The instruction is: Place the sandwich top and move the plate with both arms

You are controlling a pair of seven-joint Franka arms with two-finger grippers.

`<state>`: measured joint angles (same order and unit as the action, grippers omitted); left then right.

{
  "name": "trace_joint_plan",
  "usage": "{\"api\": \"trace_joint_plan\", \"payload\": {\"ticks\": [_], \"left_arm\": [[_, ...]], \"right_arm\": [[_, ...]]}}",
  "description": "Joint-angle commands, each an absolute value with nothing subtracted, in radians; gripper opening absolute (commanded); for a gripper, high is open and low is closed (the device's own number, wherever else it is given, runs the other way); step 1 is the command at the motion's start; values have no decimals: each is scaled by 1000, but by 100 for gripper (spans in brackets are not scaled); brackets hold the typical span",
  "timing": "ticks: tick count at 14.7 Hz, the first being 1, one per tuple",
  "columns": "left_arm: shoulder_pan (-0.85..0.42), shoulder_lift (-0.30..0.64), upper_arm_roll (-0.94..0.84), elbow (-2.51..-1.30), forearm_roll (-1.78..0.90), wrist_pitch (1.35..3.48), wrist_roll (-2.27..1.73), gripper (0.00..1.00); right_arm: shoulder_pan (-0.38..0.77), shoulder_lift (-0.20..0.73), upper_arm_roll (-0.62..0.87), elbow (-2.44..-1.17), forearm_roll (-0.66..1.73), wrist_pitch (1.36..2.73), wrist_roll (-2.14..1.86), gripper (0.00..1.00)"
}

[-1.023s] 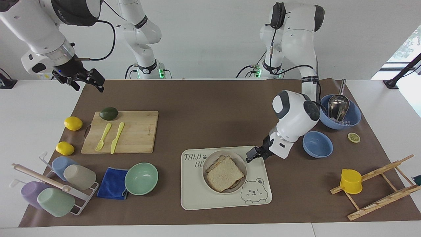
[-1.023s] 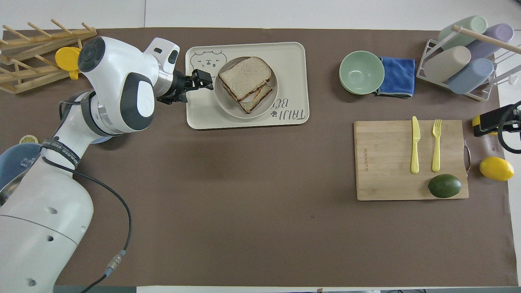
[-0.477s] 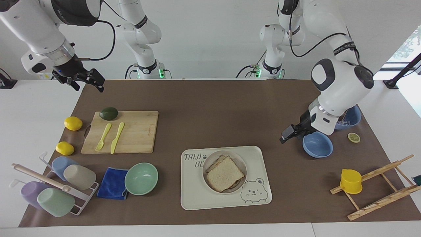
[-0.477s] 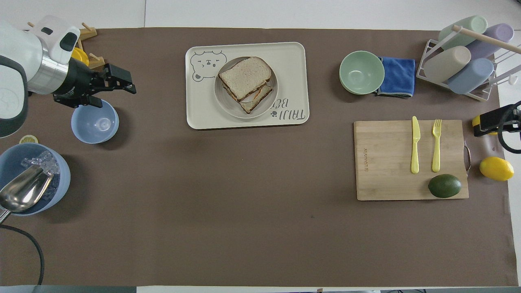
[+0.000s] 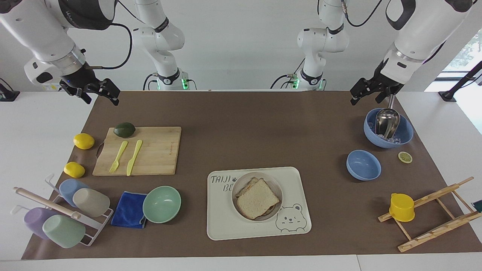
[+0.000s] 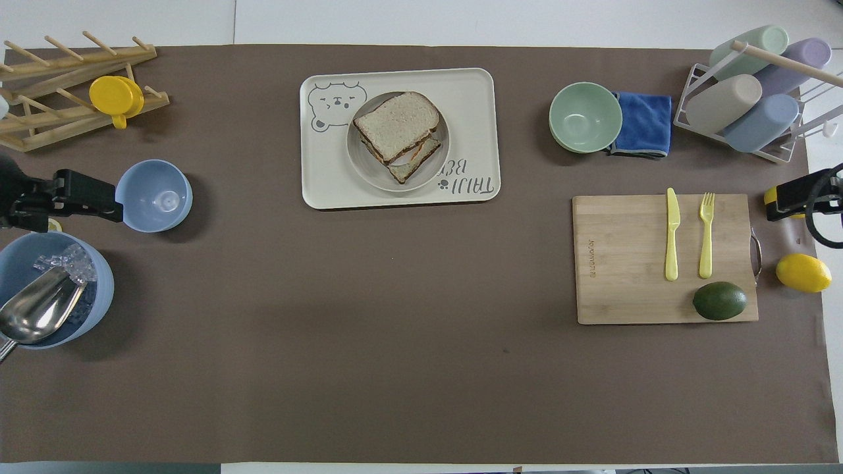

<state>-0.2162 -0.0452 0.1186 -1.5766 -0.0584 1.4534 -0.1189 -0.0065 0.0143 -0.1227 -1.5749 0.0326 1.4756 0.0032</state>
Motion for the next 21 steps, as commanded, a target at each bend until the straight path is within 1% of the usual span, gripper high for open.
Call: {"api": "trace_joint_plan", "payload": {"ticks": [1, 4, 5, 6, 10, 13, 15, 21], "left_arm": [[-215, -113, 114, -1621, -23, 1401, -51, 100], [-181, -95, 113, -1629, -23, 1460, -45, 100], [-164, -66, 104, -1629, -25, 1471, -44, 100], [-161, -57, 101, -1632, -25, 1479, -41, 100], [-156, -55, 101, -1651, -25, 1476, -15, 100], [-144, -35, 77, -1602, -26, 1462, -17, 100], [-101, -31, 34, -1574, -31, 1445, -20, 100], [-98, -40, 31, -1592, -32, 1457, -28, 100]], "right_arm": [[-20, -5, -110, -1598, 28, 1486, -21, 100], [-20, -5, -110, -1598, 28, 1486, -21, 100], [-20, -5, -110, -1598, 28, 1486, -21, 100], [-20, -5, -110, -1598, 28, 1486, -21, 100], [-20, -5, -110, -1598, 28, 1486, -21, 100], [-20, -5, -110, -1598, 28, 1486, -21, 100], [-20, -5, -110, -1598, 28, 1486, -21, 100], [-20, -5, -110, -1598, 28, 1486, -21, 100]]}}
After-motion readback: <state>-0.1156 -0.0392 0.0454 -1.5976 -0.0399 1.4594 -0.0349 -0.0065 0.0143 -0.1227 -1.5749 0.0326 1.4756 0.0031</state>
